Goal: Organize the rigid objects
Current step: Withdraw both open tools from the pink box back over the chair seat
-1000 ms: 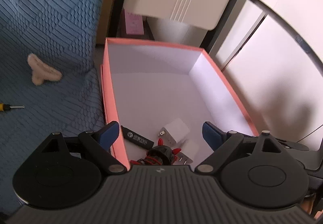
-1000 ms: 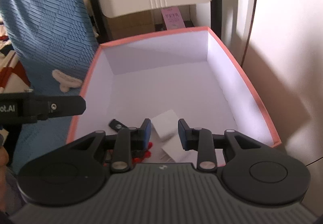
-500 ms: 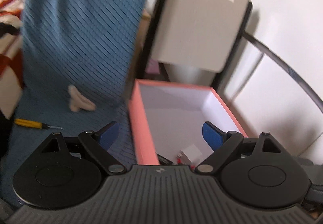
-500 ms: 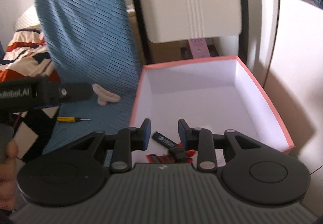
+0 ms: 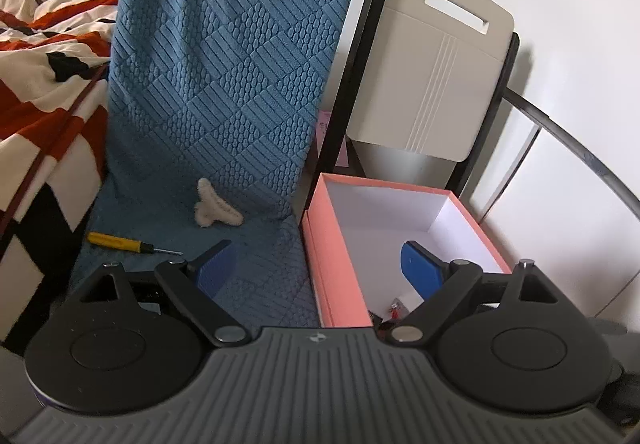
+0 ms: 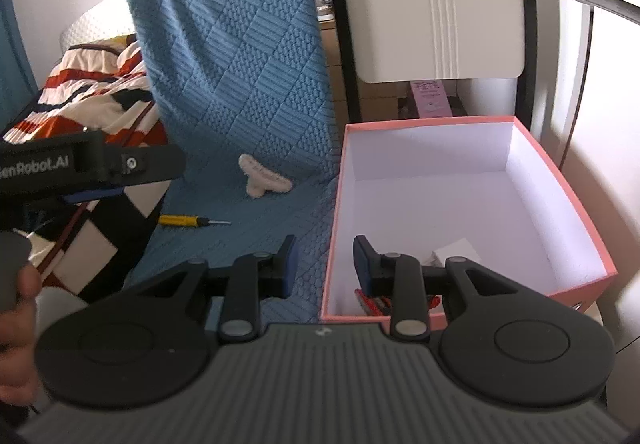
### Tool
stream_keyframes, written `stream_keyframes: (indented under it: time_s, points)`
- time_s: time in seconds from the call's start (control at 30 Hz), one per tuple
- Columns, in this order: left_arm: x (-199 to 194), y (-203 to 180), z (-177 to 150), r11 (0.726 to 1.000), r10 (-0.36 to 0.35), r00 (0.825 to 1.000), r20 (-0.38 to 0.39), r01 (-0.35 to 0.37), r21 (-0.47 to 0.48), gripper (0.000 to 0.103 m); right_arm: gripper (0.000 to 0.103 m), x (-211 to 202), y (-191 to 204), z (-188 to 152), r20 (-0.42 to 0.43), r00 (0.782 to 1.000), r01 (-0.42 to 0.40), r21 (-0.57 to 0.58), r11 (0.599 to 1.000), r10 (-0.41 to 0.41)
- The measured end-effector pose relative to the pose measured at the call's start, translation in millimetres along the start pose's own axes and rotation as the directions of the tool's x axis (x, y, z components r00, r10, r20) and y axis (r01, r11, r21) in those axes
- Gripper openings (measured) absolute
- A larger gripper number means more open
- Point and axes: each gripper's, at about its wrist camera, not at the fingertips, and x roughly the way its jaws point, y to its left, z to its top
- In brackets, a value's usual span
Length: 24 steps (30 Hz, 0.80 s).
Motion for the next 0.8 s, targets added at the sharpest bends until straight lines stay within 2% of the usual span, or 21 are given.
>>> stream_keyframes:
  time_s: [0.47, 0.8]
  points:
    - [-13.6, 31.7, -33.7, 0.997, 0.050, 0.997, -0.063, -0.053, -0.056, 0.092, 0.033, -1.8, 29.1, -27.9, -0.051, 0.999, -0.010, -0.010, 1.000, 0.009]
    - [-16.8, 59.0, -45.2, 0.994, 0.041, 0.995, -0.092, -0.050, -0.096, 0.092, 0.033, 0.5, 45.5, -34.9, -0.068, 0.998, 0.011, -0.008, 1.000, -0.011]
